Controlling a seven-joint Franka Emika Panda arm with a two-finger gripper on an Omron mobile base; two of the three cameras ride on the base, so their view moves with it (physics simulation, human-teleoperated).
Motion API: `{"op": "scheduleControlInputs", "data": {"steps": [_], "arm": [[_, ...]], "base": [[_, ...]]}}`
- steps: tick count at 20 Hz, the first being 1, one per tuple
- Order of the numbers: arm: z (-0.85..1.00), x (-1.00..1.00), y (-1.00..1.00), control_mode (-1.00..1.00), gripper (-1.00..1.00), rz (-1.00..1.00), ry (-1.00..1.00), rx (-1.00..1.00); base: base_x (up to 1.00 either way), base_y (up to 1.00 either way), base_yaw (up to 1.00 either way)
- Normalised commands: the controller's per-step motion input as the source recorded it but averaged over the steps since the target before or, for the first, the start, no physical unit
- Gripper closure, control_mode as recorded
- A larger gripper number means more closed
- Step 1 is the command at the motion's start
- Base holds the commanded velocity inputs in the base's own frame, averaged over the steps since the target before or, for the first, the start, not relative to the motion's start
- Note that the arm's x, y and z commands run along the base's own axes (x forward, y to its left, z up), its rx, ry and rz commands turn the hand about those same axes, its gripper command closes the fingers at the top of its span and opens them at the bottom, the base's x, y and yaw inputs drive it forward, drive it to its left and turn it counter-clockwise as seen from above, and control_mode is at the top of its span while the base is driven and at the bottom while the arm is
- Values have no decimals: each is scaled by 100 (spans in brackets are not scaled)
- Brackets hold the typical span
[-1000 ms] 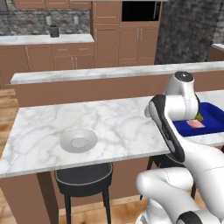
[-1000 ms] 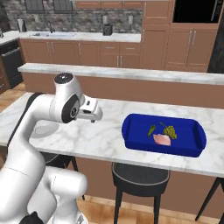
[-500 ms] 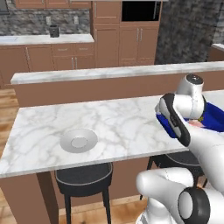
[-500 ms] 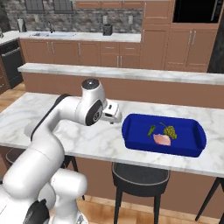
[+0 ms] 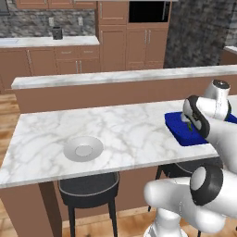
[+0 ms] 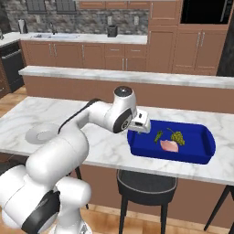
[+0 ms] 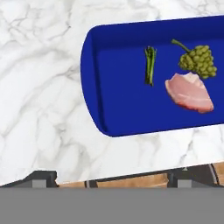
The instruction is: Create a steak meal by picking up the steak and asparagus from the tray and placing them on the plate. Leave the grapes on the tray.
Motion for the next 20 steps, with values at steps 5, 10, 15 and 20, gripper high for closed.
{"op": "scheduleControlInputs", "data": {"steps": [5,10,15,20], "arm": [[-39,0,-30,-100,-100,0,16,-27],[-36,2,-35,-100,-100,0,14,-32],[-18,30,-37,-100,-100,0,9,-14],[-2,51,-32,-100,-100,0,5,0]], "base": [[0,0,0],[0,0,0],[0,0,0],[0,0,0]]}}
